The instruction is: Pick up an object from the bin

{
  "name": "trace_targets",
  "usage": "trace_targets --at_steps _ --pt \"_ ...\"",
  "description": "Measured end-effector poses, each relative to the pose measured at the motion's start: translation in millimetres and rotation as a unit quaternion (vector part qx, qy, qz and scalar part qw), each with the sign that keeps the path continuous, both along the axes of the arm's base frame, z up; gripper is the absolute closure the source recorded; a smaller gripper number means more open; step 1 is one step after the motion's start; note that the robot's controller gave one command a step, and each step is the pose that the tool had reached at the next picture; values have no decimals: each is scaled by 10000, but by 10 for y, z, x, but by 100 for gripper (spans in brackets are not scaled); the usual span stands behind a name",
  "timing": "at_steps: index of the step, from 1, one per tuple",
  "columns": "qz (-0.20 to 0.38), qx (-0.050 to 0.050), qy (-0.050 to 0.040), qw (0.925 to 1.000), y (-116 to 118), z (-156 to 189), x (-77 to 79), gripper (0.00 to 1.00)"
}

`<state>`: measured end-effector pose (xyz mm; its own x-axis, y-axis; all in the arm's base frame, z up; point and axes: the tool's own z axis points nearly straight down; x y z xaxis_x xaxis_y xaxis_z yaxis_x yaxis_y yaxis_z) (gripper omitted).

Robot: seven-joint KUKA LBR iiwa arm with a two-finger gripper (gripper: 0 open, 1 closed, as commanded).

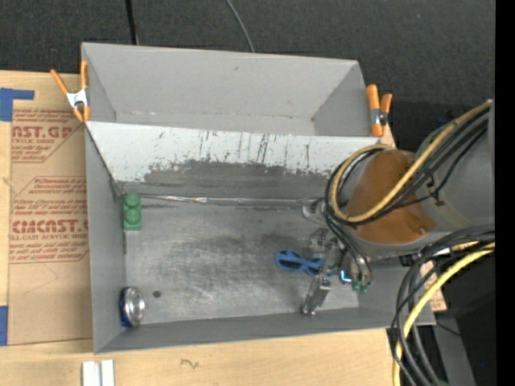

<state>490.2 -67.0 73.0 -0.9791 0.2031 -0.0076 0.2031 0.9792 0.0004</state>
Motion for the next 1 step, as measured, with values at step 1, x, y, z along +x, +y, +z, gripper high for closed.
trace_targets --at_steps 1 --pt "-1 1 14 10000 -1 3 11 0"
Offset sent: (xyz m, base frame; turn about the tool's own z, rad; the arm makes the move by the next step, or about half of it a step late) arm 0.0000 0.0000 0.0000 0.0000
